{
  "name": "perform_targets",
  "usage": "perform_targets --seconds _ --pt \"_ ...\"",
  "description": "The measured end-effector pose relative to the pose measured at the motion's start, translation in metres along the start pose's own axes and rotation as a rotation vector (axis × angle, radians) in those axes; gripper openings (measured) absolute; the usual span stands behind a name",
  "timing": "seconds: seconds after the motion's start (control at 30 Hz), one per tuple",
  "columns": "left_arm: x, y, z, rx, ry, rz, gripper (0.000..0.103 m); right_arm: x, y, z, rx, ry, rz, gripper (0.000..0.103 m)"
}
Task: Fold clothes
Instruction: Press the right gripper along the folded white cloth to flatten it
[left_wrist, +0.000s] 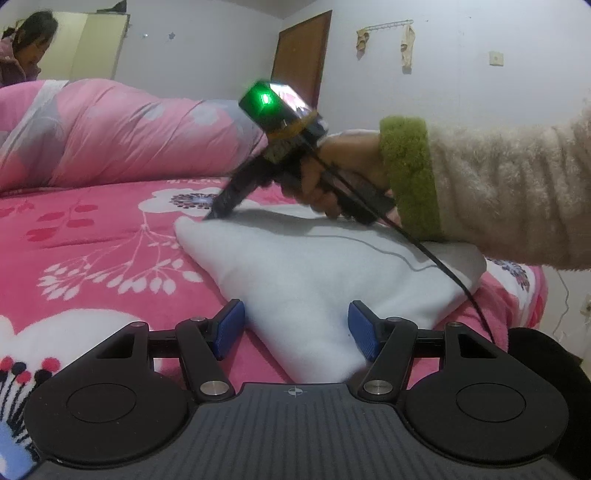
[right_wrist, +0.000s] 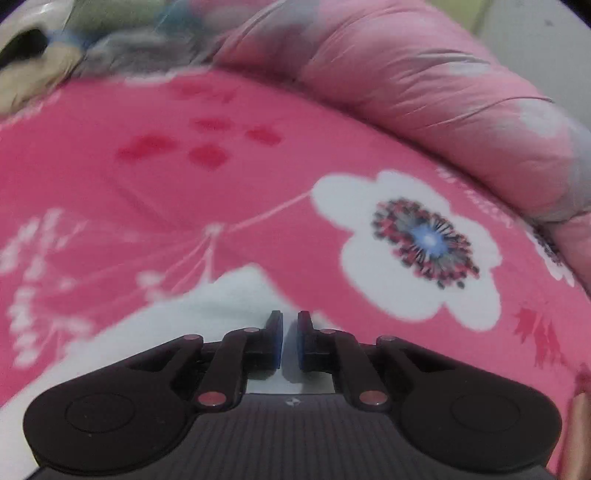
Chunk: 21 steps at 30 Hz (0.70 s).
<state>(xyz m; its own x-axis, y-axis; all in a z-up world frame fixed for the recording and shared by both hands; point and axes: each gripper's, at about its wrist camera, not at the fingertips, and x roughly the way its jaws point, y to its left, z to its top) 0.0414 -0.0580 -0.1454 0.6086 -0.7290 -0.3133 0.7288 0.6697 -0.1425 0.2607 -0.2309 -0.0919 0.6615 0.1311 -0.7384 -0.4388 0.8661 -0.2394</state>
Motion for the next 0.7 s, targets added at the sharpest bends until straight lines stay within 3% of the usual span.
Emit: perform_targets --seconds 0.1,0.23,0.3,0.4,0.53,0.63,0.7 --pt "-0.003 -0.002 0.001 0.004 0.007 0.000 0.062 -0.026 0.000 0.014 0.051 -0.050 0.000 0.007" --pt "-0.003 0.000 0.002 -0.003 0.016 -0.010 0.062 -0.030 0.013 0.019 0.088 -0.026 0.174 0.007" --pt "-0.004 0.001 0.003 -0.011 0.019 -0.015 0.062 0.001 0.017 0.004 0.052 0.065 0.084 0.005" --pt "-0.007 0.002 0.003 -0.024 0.026 -0.022 0.062 -0.020 0.009 0.005 0.141 0.035 0.052 0.008" --pt "-0.013 0.002 0.004 -0.034 0.033 -0.040 0.062 -0.090 0.025 -0.002 0.120 -0.054 0.145 0.008" --pt "-0.017 0.006 0.004 -0.071 0.042 -0.058 0.062 -0.088 0.058 -0.030 0.036 0.036 0.193 0.007" --pt "-0.021 0.010 0.003 -0.097 0.040 -0.069 0.062 -0.071 0.072 -0.052 -0.008 0.056 0.156 0.007"
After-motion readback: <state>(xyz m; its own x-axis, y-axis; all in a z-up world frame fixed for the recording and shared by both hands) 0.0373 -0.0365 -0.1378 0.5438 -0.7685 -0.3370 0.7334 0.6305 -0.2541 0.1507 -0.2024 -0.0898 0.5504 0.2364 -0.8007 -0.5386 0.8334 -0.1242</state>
